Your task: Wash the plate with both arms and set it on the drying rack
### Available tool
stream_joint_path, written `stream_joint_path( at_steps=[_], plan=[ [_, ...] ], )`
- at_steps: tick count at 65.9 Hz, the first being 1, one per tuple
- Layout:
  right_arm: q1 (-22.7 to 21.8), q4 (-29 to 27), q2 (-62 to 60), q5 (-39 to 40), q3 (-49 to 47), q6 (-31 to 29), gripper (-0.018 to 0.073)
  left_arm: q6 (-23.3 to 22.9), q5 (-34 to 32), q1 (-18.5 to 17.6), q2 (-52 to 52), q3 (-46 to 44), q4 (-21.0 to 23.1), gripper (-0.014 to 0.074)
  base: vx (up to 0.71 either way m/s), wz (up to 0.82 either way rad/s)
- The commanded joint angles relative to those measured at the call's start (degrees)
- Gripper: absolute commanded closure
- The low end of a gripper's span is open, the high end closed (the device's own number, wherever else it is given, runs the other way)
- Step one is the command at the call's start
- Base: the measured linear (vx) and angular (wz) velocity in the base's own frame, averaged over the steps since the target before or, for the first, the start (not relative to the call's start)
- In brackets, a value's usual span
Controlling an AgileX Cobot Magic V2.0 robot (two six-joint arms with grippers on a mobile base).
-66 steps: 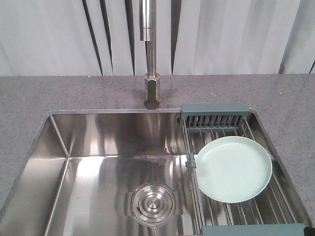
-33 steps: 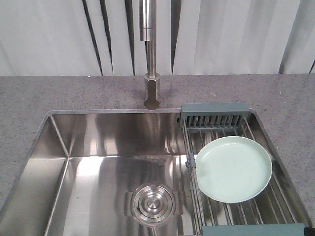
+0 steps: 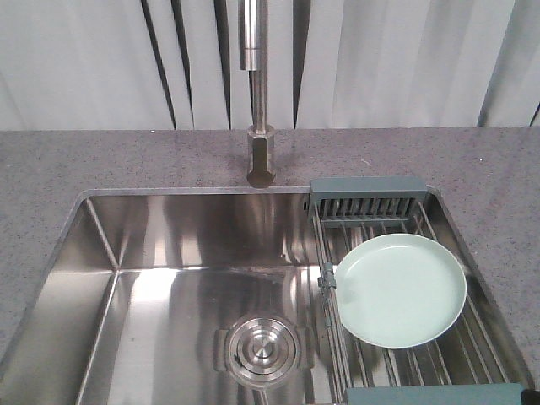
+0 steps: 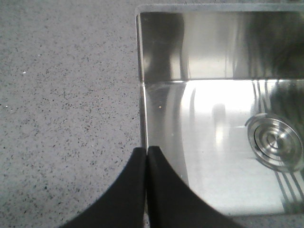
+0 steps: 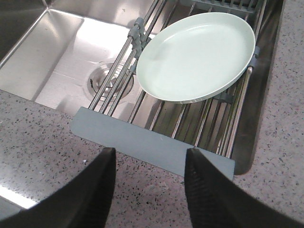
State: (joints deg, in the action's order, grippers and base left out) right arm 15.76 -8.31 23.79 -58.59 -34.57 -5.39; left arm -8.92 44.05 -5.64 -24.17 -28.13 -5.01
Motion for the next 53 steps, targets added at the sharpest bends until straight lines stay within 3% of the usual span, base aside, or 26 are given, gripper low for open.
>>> stream_joint_path(
  at_steps=[1,11,19,42,53],
  plan=[
    [0.1,-0.1,0.4,3.4,-1.5,-0.5,0.0216,0.4,-11.1,1.9,3.2,3.4,1.6,0.0603,0.00,0.00],
    [0.1,-0.1,0.4,3.4,-1.5,-0.5,0.0216,0.4,-23.0,5.9,10.9,11.8,4.1,0.0603,0.00,0.00],
    [0.1,-0.1,0.4,3.4,-1.5,-0.5,0.0216,0.4,-28.8,7.5,16.3,16.6,4.1,0.0603,0.00,0.00],
    [0.1,-0.1,0.4,3.4,-1.5,-0.5,0.0216,1.0,-41.2,7.6,25.8,27.7,4.0,0.0603,0.00,0.00],
    [0.1,-0.1,0.4,3.4,-1.5,-0.5,0.0216,6.7,-44.6,7.6,25.8,28.2,4.2,0.0603,0.00,0.00]
  ],
)
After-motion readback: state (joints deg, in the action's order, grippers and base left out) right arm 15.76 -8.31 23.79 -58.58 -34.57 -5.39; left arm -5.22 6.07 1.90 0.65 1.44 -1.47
